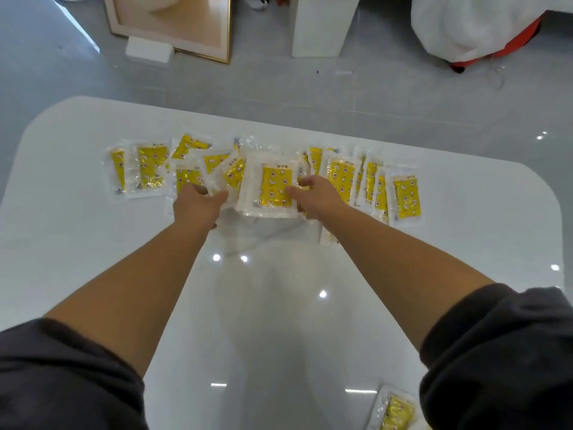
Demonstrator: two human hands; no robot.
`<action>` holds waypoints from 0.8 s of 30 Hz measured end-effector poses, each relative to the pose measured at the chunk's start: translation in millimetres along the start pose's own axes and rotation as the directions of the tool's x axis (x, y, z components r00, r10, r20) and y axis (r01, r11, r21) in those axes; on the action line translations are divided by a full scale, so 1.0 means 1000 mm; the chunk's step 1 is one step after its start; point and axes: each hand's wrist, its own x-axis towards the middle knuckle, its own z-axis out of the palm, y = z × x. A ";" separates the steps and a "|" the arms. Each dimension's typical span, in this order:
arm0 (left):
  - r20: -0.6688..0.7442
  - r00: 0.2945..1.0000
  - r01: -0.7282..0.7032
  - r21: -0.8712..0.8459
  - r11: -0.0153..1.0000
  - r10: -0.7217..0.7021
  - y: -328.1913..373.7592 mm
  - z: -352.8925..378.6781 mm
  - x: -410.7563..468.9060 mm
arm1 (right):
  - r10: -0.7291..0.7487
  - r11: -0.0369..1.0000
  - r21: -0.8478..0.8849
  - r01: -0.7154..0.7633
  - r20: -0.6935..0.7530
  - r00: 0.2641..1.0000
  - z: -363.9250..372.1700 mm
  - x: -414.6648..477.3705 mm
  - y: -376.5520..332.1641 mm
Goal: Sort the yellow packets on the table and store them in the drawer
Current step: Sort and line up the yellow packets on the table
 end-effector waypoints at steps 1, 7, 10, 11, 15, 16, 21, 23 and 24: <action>-0.012 1.000 0.012 0.095 0.995 -0.011 -0.004 -0.001 0.002 | 0.009 0.992 -0.129 -0.013 -0.036 0.999 0.002 0.001 0.003; 0.046 0.999 -0.020 0.227 0.974 0.010 -0.027 0.011 -0.005 | -0.050 0.968 -0.249 0.023 -0.103 0.993 0.007 -0.010 0.025; 0.092 0.995 -0.074 0.283 0.956 0.049 -0.031 0.020 -0.020 | -0.044 0.975 -0.218 0.028 -0.070 0.997 0.003 -0.018 0.038; 0.105 0.993 -0.081 0.292 0.953 0.052 -0.033 0.024 -0.027 | -0.039 0.975 -0.221 0.025 -0.056 0.998 0.000 -0.023 0.044; 0.176 0.984 -0.102 0.352 0.930 0.042 -0.052 0.043 -0.060 | -0.014 0.955 -0.296 0.013 -0.002 1.000 -0.019 -0.048 0.085; 0.200 0.979 -0.104 0.369 0.924 0.030 -0.058 0.049 -0.071 | -0.010 0.945 -0.328 0.015 0.019 1.000 -0.026 -0.057 0.099; 0.273 0.962 -0.133 0.430 0.893 0.012 -0.091 0.079 -0.131 | 0.031 0.890 -0.456 0.012 0.087 0.996 -0.066 -0.100 0.174; 0.305 0.952 -0.150 0.432 0.889 0.012 -0.103 0.092 -0.157 | 0.048 0.859 -0.511 0.026 0.130 0.990 -0.084 -0.118 0.202; 0.324 0.946 -0.159 0.427 0.890 0.013 -0.109 0.099 -0.170 | 0.058 0.841 -0.540 0.034 0.152 0.987 -0.092 -0.128 0.216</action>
